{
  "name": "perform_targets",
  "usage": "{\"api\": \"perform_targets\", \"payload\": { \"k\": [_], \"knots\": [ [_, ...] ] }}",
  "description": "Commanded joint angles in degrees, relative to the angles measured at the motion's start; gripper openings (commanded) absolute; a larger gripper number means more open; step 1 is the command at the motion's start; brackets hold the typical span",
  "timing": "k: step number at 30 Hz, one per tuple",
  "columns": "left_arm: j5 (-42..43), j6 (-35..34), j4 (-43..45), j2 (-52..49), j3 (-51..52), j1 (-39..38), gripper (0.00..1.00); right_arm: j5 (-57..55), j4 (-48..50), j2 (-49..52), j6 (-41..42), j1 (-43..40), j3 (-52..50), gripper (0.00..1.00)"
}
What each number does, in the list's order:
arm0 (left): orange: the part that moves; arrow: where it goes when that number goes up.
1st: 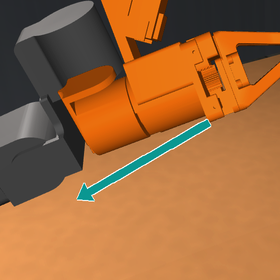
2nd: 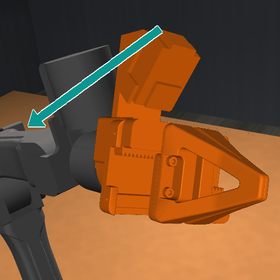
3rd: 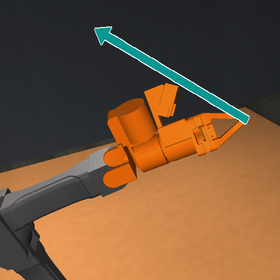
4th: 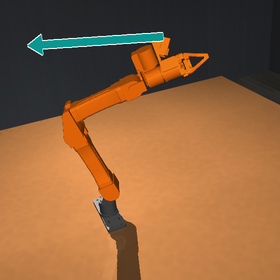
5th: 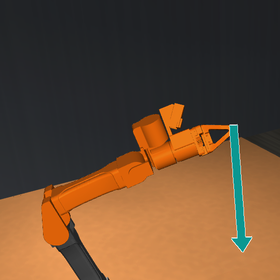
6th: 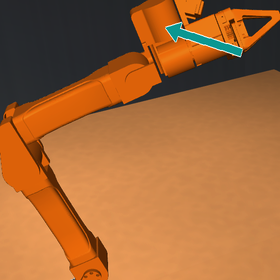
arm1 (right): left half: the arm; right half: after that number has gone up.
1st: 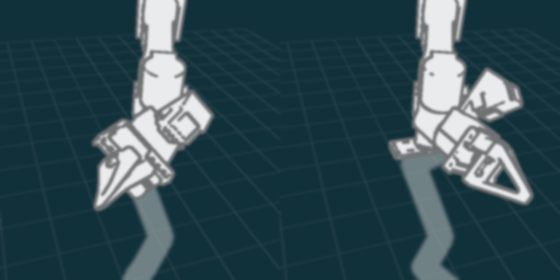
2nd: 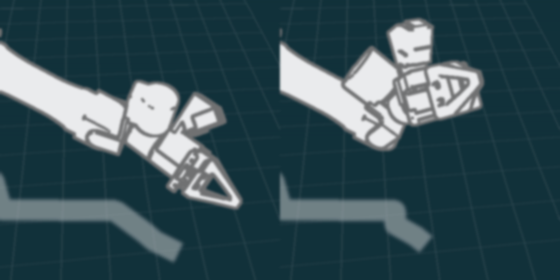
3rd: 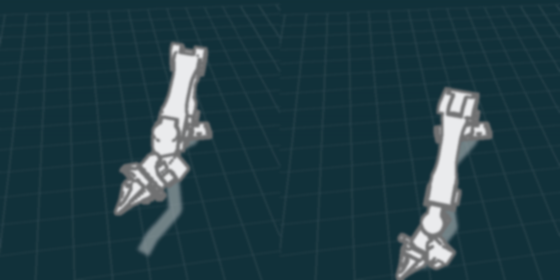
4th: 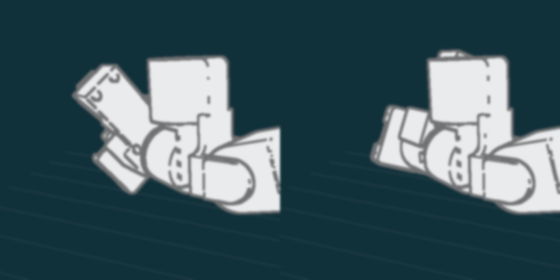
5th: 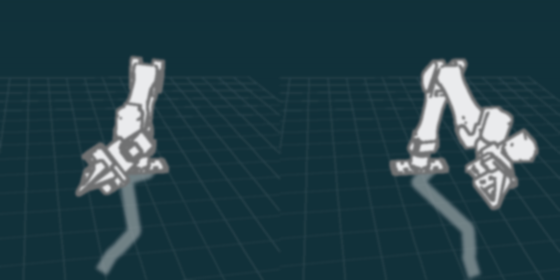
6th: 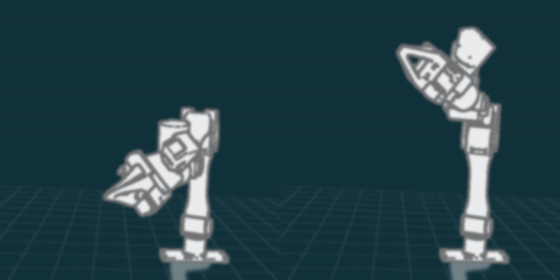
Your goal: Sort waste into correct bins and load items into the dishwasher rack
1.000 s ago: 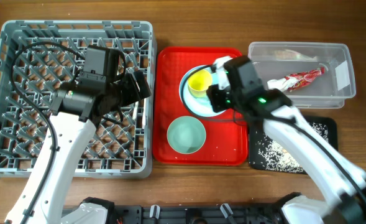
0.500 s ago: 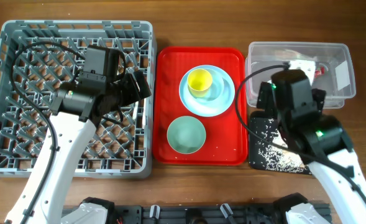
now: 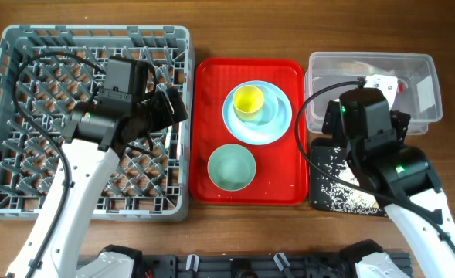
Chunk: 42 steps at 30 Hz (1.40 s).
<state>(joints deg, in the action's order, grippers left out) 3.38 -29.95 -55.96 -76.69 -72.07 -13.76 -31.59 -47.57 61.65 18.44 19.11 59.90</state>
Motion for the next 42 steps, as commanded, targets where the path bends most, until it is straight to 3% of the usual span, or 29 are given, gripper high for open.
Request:
{"api": "perform_targets", "payload": {
  "k": [1,27,31,42],
  "knots": [
    [0.7,-0.7,0.1,0.4,-0.4,0.3,1.00,-1.4,0.0,1.1,1.1,-0.1,0.8,1.00],
    [1.9,-0.8,0.0,0.4,-0.4,0.3,1.00,-1.3,0.3,6.1,1.1,-0.1,0.9,1.00],
    [4.8,-0.6,-1.8,-0.1,-0.2,-0.7,1.00,-1.3,0.3,1.3,1.1,-0.1,0.9,1.00],
    [4.3,1.2,2.0,-2.1,-0.2,-6.3,1.00,-1.4,0.3,-24.3,1.1,-0.1,0.9,1.00]
  ]
}}
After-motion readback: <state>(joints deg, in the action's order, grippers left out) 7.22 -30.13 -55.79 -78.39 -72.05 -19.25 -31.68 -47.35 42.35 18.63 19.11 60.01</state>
